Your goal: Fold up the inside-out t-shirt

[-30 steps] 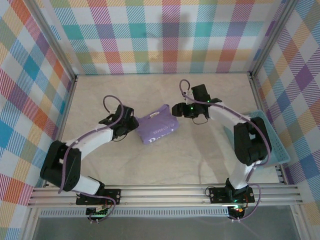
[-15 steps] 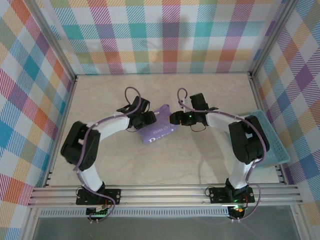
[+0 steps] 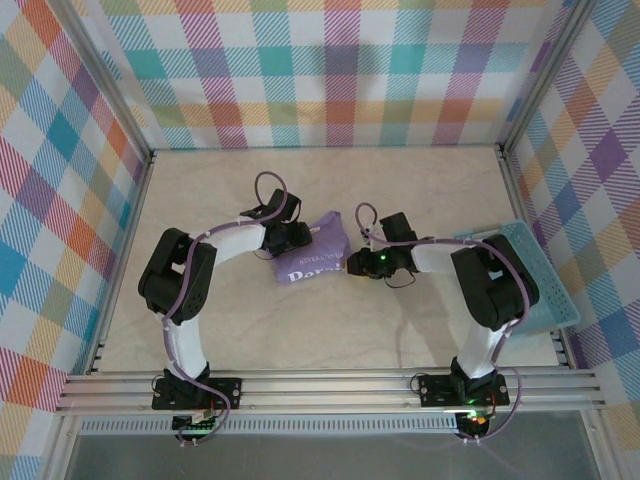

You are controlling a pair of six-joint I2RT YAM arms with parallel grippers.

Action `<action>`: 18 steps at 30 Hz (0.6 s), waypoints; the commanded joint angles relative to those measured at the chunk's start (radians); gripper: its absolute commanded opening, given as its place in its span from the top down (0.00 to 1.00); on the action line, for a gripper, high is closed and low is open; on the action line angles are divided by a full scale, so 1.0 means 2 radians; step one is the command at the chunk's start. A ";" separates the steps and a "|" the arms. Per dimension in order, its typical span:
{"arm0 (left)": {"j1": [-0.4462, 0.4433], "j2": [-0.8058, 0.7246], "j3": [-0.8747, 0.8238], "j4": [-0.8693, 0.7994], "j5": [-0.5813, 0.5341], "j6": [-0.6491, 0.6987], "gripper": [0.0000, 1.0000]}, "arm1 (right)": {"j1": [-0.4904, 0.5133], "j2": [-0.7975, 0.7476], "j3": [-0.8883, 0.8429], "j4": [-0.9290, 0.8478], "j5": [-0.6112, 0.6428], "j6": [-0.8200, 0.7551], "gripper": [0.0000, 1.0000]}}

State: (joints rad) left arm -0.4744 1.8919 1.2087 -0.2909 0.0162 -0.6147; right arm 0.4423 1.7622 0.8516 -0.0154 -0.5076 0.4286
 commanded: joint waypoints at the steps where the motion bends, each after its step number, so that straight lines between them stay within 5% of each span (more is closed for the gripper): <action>1: -0.002 -0.002 0.004 -0.030 0.007 0.032 0.37 | 0.002 -0.050 0.007 -0.041 0.049 -0.015 0.69; 9: -0.016 -0.146 -0.044 -0.055 -0.022 0.039 0.25 | 0.031 -0.108 0.097 -0.146 0.147 -0.047 0.59; 14: 0.000 -0.280 -0.122 -0.076 -0.117 -0.016 0.19 | 0.107 -0.045 0.193 -0.217 0.247 -0.044 0.48; 18: 0.052 -0.373 -0.188 -0.105 -0.139 -0.062 0.19 | 0.158 0.030 0.275 -0.281 0.316 -0.024 0.37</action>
State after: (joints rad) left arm -0.4305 1.2098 0.9157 -0.4000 -0.1654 -0.6483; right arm 0.7105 1.7363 1.3403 -0.4103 -0.0177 0.3645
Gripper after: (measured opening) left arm 0.810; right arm 0.629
